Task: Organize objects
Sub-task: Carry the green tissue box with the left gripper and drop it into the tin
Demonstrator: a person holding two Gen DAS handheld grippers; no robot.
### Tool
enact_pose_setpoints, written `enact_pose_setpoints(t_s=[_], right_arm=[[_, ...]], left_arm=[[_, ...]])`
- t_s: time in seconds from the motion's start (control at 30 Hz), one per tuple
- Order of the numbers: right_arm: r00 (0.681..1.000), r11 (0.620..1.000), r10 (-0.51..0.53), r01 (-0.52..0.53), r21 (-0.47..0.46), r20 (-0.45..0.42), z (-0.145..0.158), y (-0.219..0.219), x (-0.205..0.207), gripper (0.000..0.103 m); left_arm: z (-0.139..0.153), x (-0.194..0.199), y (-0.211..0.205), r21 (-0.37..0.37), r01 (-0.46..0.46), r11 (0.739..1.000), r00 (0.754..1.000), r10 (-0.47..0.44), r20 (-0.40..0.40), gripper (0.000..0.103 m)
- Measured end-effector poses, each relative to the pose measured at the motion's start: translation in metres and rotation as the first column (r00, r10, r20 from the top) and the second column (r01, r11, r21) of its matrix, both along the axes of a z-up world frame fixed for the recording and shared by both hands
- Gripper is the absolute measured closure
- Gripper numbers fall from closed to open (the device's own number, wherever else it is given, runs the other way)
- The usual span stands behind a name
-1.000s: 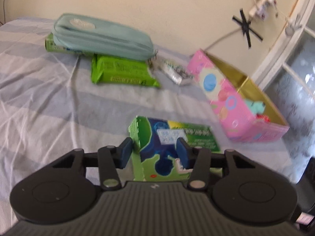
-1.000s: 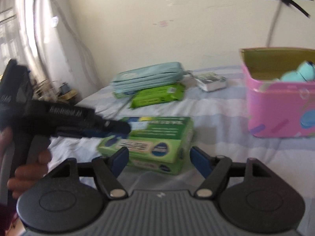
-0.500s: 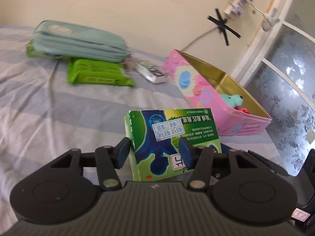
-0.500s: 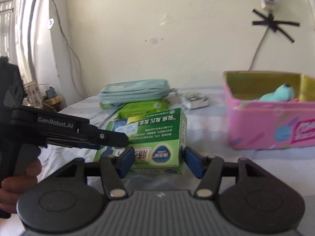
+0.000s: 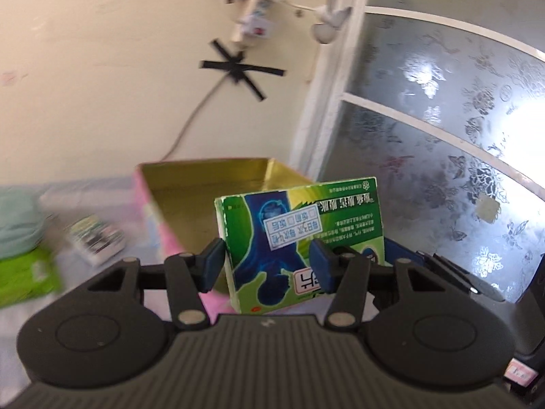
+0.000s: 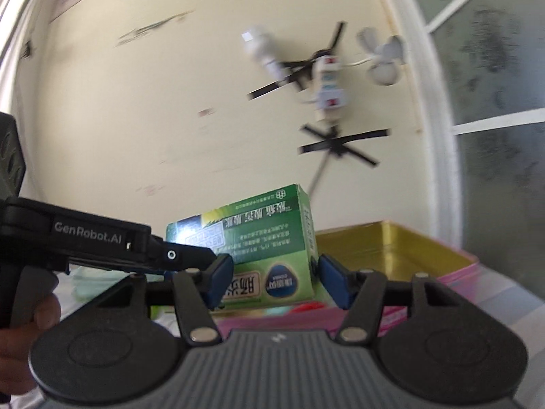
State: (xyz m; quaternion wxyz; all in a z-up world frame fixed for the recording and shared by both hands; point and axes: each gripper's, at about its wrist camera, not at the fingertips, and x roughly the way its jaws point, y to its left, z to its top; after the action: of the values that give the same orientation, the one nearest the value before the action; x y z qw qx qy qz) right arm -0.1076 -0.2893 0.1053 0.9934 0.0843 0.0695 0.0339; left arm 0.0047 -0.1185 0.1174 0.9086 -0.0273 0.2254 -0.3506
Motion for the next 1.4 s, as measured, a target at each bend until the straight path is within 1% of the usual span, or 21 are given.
enact_pose_setpoints(t_s=[0.13,0.27,0.37,0.47,0.57,0.67,0.77,0.8,0.83,0.87,0.9,0.97,1.03,1.1,1.2,1.3,1.37,1.4], right_arm=[[0.999,0.999,-0.047,0.047,0.015,0.005,-0.003,-0.031,0.015,0.046],[0.998,0.998,-0.06,0.06,0.023,-0.007,-0.011,-0.056,0.047,0.046],[0.998,0.997,-0.052,0.054,0.048,-0.03,-0.022,-0.065,0.073,0.046],[0.998,0.997,-0.042,0.045,0.058,-0.051,-0.032,-0.068,0.095,0.046],[0.997,0.999,-0.033,0.036,0.03,-0.067,-0.037,-0.065,0.115,0.046],[0.996,1.0,-0.025,0.026,0.012,-0.088,-0.042,-0.062,0.131,0.045],[0.995,1.0,-0.007,0.009,0.016,-0.102,-0.046,-0.06,0.142,0.038],[0.995,1.0,-0.015,0.016,0.006,-0.095,-0.048,-0.059,0.143,0.034],[0.996,1.0,-0.024,0.024,-0.003,-0.087,-0.05,-0.058,0.143,0.033],[0.997,1.0,-0.028,0.027,-0.006,-0.077,-0.051,-0.058,0.142,0.033],[0.998,1.0,-0.025,0.025,-0.002,-0.066,-0.052,-0.059,0.14,0.03],[0.999,1.0,-0.018,0.019,0.008,-0.034,-0.051,-0.061,0.135,0.028],[1.0,1.0,-0.014,0.014,0.0,-0.002,-0.05,-0.061,0.129,0.028],[1.0,1.0,0.001,-0.001,-0.001,0.028,-0.047,-0.058,0.121,0.028],[0.998,1.0,0.004,-0.002,-0.017,0.064,-0.041,-0.051,0.102,0.028],[0.994,0.999,0.037,-0.038,0.005,0.098,-0.037,-0.042,0.077,0.028],[0.99,0.996,0.082,-0.084,0.019,0.111,-0.037,-0.032,0.061,0.028],[0.988,0.994,0.106,-0.108,0.017,0.115,-0.038,-0.026,0.054,0.028]], left_arm=[[-0.002,0.016,-0.03,0.005,0.022,1.0,1.0,-0.022,0.016,0.046],[-0.008,0.039,-0.051,0.007,-0.006,1.0,1.0,0.006,0.023,0.046],[-0.016,0.058,-0.059,0.012,-0.034,0.999,0.999,0.033,0.013,0.046],[-0.023,0.076,-0.064,0.014,-0.064,0.998,0.998,0.064,0.004,0.046],[-0.027,0.091,-0.068,0.011,-0.104,0.994,0.995,0.104,-0.003,0.045],[-0.032,0.101,-0.072,0.019,-0.136,0.991,0.991,0.135,0.011,0.044],[-0.037,0.106,-0.076,0.037,-0.171,0.985,0.985,0.17,0.022,0.041],[-0.038,0.107,-0.077,0.038,-0.184,0.982,0.983,0.183,0.022,0.04],[-0.038,0.108,-0.077,0.039,-0.195,0.98,0.981,0.195,0.02,0.037],[-0.039,0.108,-0.077,0.043,-0.211,0.977,0.977,0.21,0.019,0.029],[-0.04,0.108,-0.076,0.042,-0.227,0.973,0.974,0.226,0.016,0.025],[-0.04,0.106,-0.072,0.035,-0.247,0.968,0.969,0.247,0.01,0.025],[-0.038,0.097,-0.066,0.018,-0.251,0.968,0.968,0.251,0.019,0.025],[-0.034,0.082,-0.055,-0.009,-0.253,0.967,0.967,0.253,0.042,0.025],[-0.028,0.052,-0.028,-0.066,-0.262,0.963,0.959,0.267,0.088,0.025],[-0.031,0.024,0.009,-0.093,-0.302,0.949,0.942,0.312,0.124,0.025],[-0.038,0.013,0.036,-0.078,-0.344,0.936,0.926,0.352,0.134,0.025],[-0.044,0.01,0.048,-0.055,-0.37,0.927,0.917,0.374,0.139,0.025]])
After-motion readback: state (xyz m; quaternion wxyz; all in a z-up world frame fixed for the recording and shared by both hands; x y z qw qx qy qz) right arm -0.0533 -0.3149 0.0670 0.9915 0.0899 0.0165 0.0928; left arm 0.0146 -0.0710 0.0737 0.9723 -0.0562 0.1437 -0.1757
